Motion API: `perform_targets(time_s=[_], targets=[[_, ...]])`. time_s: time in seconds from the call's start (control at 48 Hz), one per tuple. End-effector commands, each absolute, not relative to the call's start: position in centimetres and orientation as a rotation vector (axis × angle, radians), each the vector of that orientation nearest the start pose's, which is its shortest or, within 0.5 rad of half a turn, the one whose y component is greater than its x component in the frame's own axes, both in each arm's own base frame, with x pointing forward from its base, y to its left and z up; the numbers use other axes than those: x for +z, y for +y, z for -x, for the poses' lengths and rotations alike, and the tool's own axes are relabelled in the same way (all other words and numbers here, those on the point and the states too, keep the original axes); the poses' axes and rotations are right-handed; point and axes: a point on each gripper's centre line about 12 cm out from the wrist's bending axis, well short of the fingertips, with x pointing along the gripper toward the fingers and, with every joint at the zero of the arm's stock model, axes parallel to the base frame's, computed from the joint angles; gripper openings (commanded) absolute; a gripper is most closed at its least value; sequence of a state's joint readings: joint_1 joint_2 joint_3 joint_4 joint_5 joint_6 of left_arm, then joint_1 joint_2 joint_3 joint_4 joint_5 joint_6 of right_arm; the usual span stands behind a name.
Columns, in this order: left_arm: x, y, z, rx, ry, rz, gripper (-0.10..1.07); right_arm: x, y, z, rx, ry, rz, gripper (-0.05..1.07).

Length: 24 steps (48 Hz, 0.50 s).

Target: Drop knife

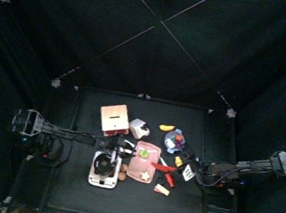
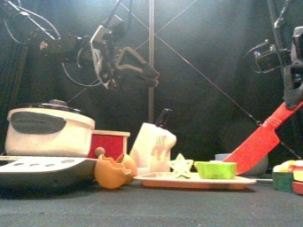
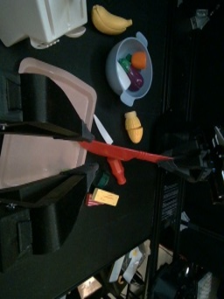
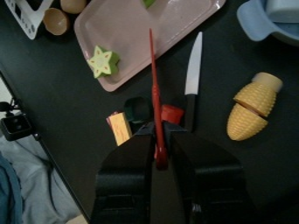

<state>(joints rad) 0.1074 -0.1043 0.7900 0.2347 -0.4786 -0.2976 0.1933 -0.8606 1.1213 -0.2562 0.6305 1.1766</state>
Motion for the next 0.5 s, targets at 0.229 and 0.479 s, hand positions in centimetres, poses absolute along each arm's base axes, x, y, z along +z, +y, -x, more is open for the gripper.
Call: perform_targets(time_s=[0.229, 0.479], targets=[[22.2, 3.9, -37.8, 0.045, 0.191, 0.132, 0.69, 18.7, 1.4, -16.6, -0.483, 0.939, -0.764, 0.59], [22.2, 4.0, -37.8, 0.047, 0.191, 0.129, 0.69, 17.8, 2.0, -16.9, -0.505, 1.015, -0.781, 0.74]])
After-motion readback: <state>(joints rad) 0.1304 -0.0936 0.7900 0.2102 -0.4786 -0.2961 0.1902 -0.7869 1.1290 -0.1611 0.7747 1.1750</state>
